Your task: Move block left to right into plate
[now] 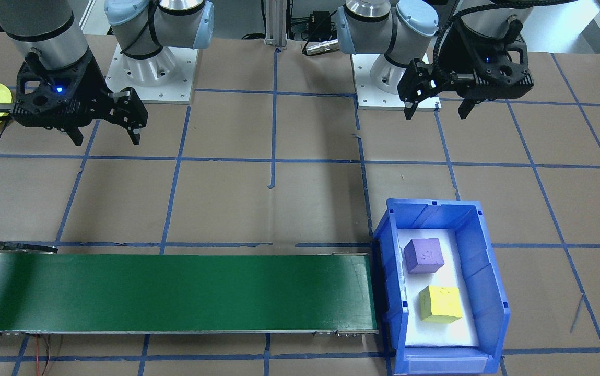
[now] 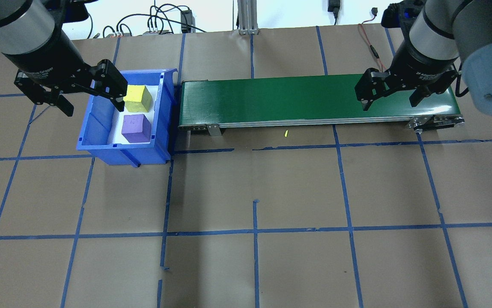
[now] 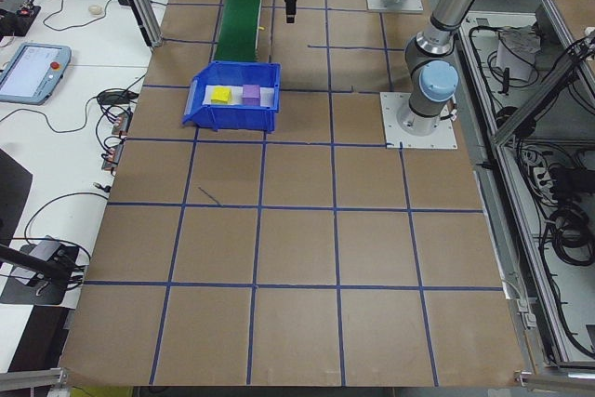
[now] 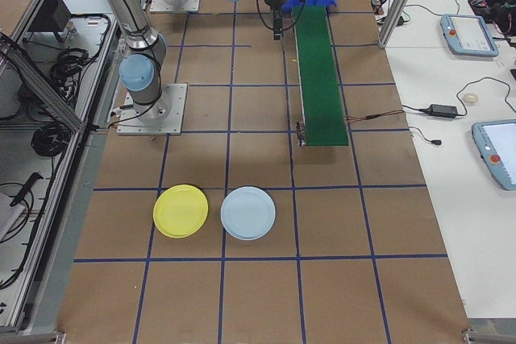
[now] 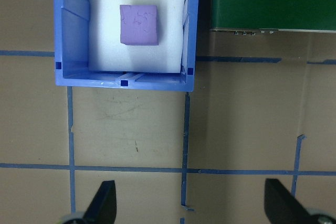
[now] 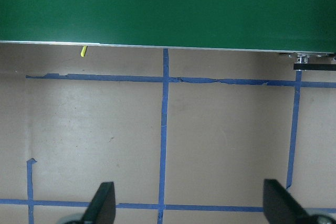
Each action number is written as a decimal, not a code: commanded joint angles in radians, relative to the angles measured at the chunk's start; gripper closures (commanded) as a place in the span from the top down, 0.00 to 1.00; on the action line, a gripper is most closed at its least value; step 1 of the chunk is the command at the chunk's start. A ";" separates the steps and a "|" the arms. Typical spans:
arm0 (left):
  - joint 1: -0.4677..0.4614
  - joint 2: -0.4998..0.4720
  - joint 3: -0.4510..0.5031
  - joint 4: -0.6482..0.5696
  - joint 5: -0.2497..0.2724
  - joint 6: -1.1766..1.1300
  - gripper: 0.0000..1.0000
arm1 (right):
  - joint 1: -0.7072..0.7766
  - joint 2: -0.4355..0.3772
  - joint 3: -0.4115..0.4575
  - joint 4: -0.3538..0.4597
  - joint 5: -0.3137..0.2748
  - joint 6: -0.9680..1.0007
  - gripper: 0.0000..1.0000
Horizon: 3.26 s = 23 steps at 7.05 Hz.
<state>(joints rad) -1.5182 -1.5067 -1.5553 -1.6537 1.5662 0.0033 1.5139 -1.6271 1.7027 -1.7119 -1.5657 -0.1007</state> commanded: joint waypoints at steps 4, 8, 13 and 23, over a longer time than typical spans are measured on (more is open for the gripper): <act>0.007 -0.070 0.010 0.023 -0.003 0.015 1.00 | 0.000 0.001 0.002 -0.002 -0.001 -0.001 1.00; 0.044 -0.364 0.089 0.290 0.005 0.123 1.00 | 0.000 0.000 0.003 0.000 -0.002 -0.001 1.00; 0.089 -0.476 -0.084 0.535 0.032 0.207 0.98 | 0.000 0.000 0.002 0.000 -0.002 -0.002 1.00; 0.087 -0.426 0.057 0.357 0.035 0.178 0.29 | 0.000 0.000 0.003 0.000 -0.004 -0.002 1.00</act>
<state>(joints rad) -1.4300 -1.9607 -1.5698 -1.2179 1.6005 0.1901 1.5141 -1.6275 1.7058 -1.7119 -1.5681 -0.1028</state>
